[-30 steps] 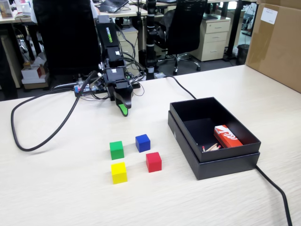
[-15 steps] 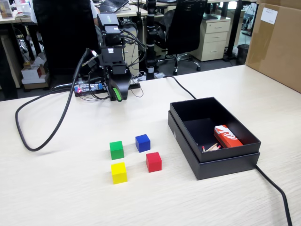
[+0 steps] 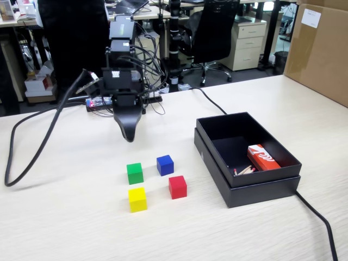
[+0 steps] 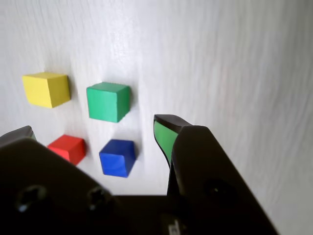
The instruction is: Put the green cube on top of the red cube
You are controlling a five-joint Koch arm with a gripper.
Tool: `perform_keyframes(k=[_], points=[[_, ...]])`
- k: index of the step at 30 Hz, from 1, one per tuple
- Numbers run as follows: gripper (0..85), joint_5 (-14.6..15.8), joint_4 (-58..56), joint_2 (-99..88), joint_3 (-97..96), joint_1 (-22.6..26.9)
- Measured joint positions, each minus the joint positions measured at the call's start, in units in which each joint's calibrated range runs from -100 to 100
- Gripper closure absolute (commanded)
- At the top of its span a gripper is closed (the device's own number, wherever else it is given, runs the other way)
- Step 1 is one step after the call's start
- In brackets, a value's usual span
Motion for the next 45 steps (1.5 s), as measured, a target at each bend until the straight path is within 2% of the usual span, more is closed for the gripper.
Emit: perform_keyframes(k=[11,34,45], points=[[37.9,0.5,0.0,18.3,6.8,0.0],[38.2,1.8,0.0,30.8,12.5,0.6],[43.2,1.8,0.0,32.5,13.4,0.9]])
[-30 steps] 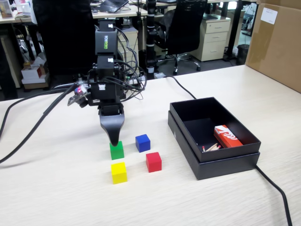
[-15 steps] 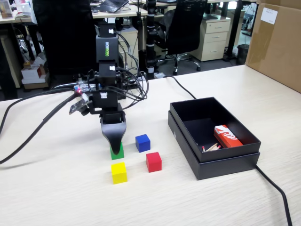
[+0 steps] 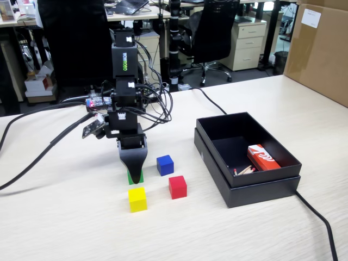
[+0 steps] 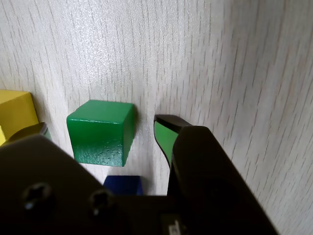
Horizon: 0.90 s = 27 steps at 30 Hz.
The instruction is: Put the green cube on top of the red cube
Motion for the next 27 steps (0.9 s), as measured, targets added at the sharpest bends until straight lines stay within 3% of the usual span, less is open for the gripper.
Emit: perform_keyframes(k=[6,15,18,23,27], points=[[49.9,0.0,0.0,0.8,0.8,0.0],[50.8,0.0,0.0,1.3,1.2,0.0],[59.6,0.0,0.0,1.7,1.3,0.0],[60.0,0.0,0.0,1.7,1.3,-0.1],[80.5,0.0,0.0,1.7,1.3,-0.1]])
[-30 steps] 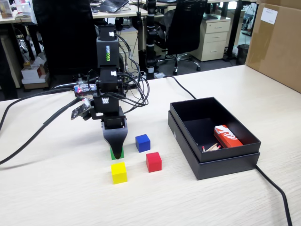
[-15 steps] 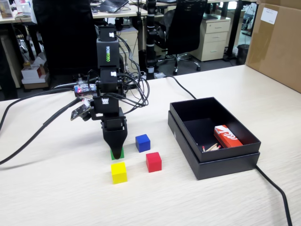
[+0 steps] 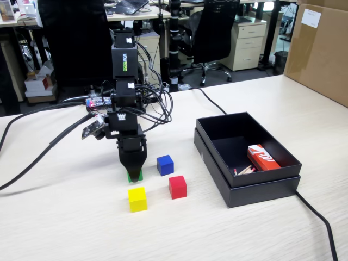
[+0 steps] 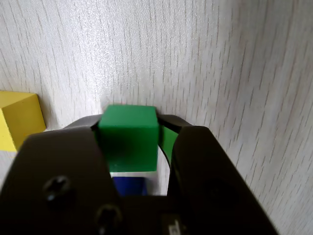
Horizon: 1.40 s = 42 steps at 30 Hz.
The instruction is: Put the green cube on top of the red cube
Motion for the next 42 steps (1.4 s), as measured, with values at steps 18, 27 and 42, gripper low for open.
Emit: perform_keyframes(k=[18,27,42], points=[[84.6,1.3,0.0,-12.4,0.4,0.8],[84.6,5.5,-0.3,-11.4,16.5,5.0],[84.6,8.5,-0.5,7.9,28.4,8.0]])
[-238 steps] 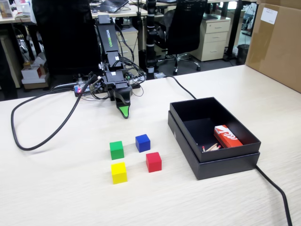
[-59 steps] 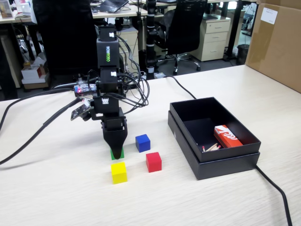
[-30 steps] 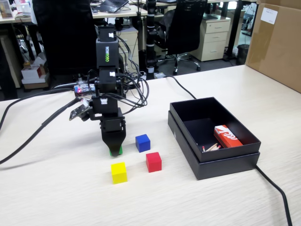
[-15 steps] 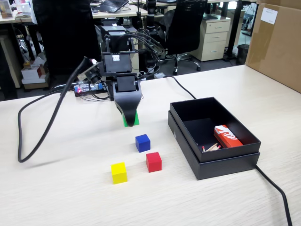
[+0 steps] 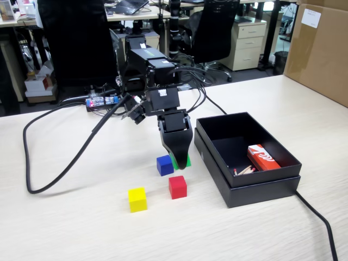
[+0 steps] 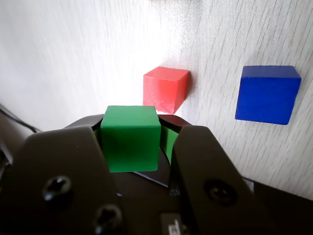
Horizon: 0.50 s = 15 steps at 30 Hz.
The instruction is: Put the green cube on top of the red cube
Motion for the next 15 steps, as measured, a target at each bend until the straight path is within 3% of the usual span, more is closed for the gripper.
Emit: perform_keyframes(k=[15], points=[[84.6,0.0,0.0,6.0,0.0,-0.7]])
